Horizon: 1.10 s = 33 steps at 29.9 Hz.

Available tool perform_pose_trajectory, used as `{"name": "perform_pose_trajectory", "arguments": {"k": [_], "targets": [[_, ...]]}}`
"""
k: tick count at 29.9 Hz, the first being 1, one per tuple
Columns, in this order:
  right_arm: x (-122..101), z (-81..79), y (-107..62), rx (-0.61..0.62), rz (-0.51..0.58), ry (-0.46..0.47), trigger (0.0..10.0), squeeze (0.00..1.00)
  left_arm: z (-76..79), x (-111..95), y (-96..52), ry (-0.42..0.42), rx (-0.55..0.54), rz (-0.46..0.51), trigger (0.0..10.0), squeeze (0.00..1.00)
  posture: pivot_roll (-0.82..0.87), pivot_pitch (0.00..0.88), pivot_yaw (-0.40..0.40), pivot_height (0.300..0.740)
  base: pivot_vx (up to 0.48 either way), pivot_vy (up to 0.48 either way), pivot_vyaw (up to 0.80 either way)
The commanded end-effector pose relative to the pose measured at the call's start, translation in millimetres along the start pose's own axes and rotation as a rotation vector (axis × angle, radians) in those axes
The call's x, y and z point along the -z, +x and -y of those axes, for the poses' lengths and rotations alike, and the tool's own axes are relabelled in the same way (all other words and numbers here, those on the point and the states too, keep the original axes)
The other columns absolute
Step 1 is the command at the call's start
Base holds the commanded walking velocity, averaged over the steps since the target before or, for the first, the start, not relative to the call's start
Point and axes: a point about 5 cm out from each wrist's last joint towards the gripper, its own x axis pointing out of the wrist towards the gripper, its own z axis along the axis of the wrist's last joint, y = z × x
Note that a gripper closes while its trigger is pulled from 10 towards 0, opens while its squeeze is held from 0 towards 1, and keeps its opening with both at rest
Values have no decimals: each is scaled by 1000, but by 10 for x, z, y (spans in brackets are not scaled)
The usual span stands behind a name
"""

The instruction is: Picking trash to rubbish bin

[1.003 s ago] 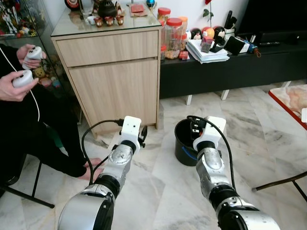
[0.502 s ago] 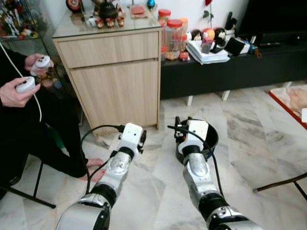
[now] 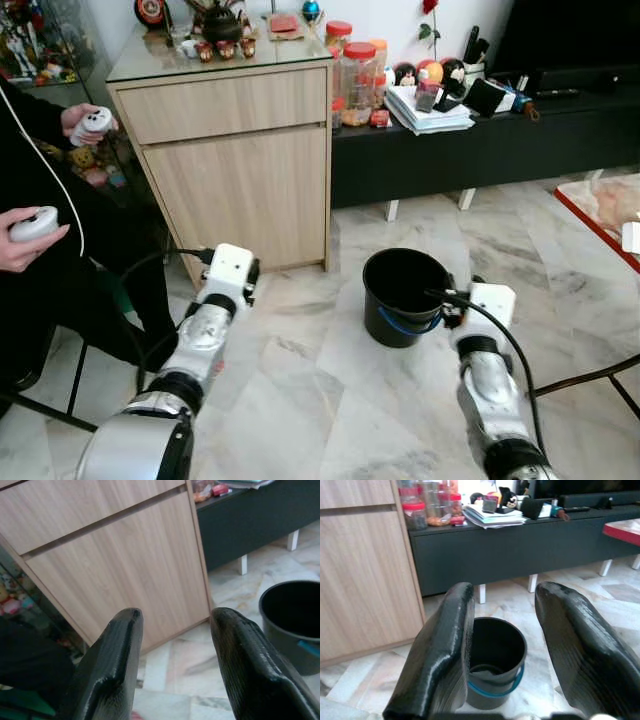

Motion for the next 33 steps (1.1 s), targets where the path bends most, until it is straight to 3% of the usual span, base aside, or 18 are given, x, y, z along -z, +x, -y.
{"name": "perform_pose_trajectory", "arguments": {"k": [1, 6, 14, 18, 33], "targets": [[-25, 48, -8, 16, 22, 15, 10000, 0, -42, 77, -38, 25, 14, -32, 10000, 0, 101, 0, 41, 740, 0, 0, 0], [114, 180, -124, 74, -30, 26, 10000, 0, -194, 241, -148, 28, -10, -86, 10000, 0, 105, 0, 44, 740, 0, 0, 0], [188, 197, -193, 95, -56, 47, 10000, 0, -274, 332, -220, 10, -55, -111, 10000, 0, 121, 0, 52, 740, 0, 0, 0], [174, 222, -189, 113, -50, 61, 10000, 0, -303, 349, -233, -23, -94, -116, 10000, 0, 114, 0, 56, 740, 0, 0, -622], [179, 101, -176, 106, -59, 85, 10000, 0, -187, 224, -140, -54, -78, -73, 10000, 0, 114, 0, 64, 740, 0, 0, -732]]}}
